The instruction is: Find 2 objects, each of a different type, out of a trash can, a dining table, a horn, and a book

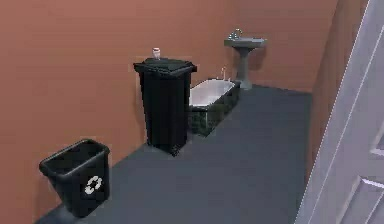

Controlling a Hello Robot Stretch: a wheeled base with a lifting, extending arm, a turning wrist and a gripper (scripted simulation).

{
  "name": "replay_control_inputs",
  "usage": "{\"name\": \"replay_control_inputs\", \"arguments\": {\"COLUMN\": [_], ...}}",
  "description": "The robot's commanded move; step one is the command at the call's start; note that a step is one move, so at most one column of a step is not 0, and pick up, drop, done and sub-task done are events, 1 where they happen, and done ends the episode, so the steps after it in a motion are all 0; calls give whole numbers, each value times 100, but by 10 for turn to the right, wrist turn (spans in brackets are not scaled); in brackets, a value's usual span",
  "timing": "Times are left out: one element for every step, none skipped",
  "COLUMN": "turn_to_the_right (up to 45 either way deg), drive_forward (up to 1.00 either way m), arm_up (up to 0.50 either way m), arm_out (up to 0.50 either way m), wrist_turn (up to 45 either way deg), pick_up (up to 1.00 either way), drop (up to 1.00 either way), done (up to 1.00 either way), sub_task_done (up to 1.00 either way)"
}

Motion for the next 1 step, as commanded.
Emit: {"name": "replay_control_inputs", "arguments": {"turn_to_the_right": [-330], "drive_forward": [0], "arm_up": [0], "arm_out": [0], "wrist_turn": [0], "pick_up": [0], "drop": [0], "done": [0], "sub_task_done": [0]}}
